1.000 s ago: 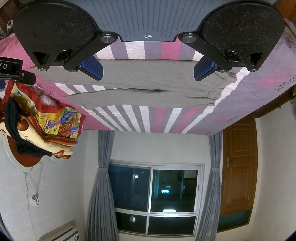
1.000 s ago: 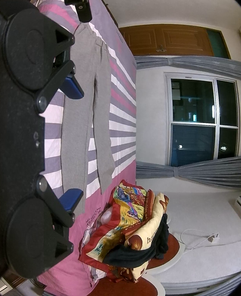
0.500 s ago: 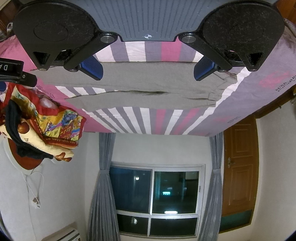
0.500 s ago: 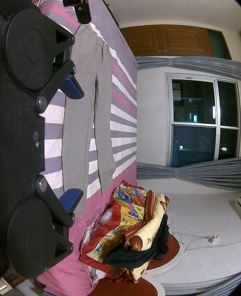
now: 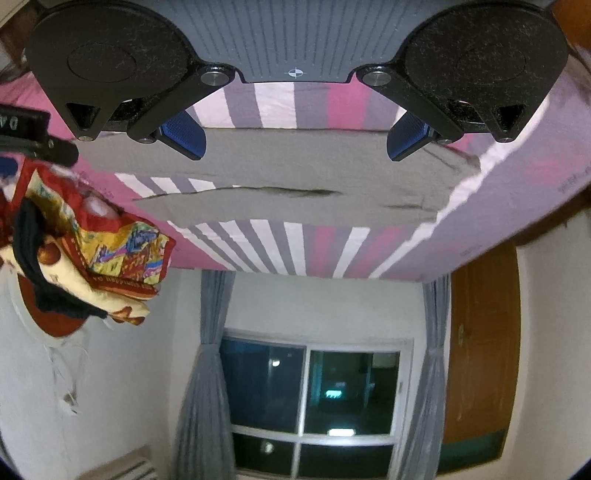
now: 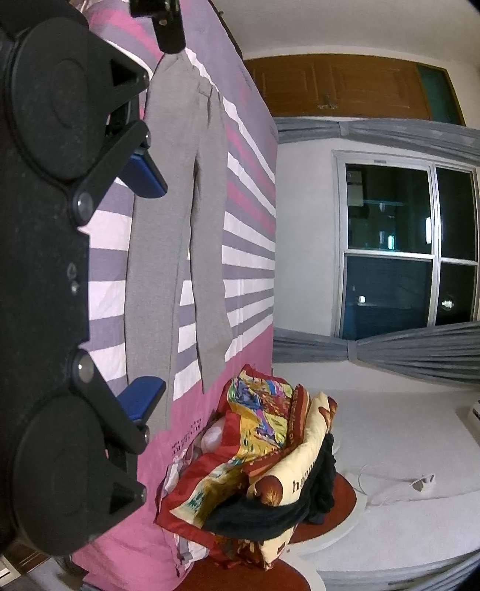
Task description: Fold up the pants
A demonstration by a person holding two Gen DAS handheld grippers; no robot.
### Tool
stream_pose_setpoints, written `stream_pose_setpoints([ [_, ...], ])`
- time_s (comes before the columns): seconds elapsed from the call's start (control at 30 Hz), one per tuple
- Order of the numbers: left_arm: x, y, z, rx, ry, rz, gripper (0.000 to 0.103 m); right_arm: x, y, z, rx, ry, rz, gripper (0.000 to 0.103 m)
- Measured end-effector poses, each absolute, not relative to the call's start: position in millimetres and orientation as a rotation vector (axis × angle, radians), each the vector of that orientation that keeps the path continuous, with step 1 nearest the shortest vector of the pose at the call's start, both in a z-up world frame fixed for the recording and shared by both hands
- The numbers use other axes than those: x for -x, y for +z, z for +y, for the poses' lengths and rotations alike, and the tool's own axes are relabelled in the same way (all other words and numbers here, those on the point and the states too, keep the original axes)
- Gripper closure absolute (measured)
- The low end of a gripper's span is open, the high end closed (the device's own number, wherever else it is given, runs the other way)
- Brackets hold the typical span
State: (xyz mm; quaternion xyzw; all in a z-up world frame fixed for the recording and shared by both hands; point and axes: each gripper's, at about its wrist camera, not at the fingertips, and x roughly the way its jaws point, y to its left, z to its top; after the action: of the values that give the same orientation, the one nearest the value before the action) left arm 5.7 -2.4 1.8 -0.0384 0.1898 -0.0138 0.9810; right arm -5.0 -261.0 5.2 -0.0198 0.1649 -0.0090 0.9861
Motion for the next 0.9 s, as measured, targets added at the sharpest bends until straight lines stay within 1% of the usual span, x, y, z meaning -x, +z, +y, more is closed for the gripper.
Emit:
stream_pose_setpoints([
  [0.2,-54,-5,13,0.073,-0.08,0.417,0.0,-21,5,-259,0.072,0.037,0.339,0.0],
  [0.33,-86,0,28,0.071,-0.077,0.382,0.0,-50,7,-263,0.054,0.097,0.358,0.0],
  [0.4,-112,2,39,0.061,-0.053,0.406,0.0,-71,9,-266,0.048,0.108,0.379,0.0],
  [0.47,-138,2,55,0.071,-0.016,0.422,0.0,-94,10,-270,0.043,0.139,0.404,0.0],
  [0.63,-201,-20,122,0.23,0.038,0.36,0.0,-160,14,-278,0.031,0.215,0.429,0.001],
  [0.7,-232,-33,148,0.231,0.087,0.391,0.0,-196,13,-277,0.036,0.244,0.452,0.003],
  [0.73,-249,-40,161,0.23,0.109,0.407,0.0,-214,11,-275,0.045,0.259,0.465,0.006],
  [0.77,-267,-45,173,0.225,0.102,0.426,0.0,-237,9,-273,0.058,0.269,0.479,0.007],
  [0.83,-308,-58,193,0.166,0.098,0.493,0.0,-275,3,-268,0.067,0.29,0.491,0.007],
  [0.9,-353,-75,216,0.124,0.108,0.564,0.0,-316,-6,-262,0.065,0.34,0.513,0.012],
])
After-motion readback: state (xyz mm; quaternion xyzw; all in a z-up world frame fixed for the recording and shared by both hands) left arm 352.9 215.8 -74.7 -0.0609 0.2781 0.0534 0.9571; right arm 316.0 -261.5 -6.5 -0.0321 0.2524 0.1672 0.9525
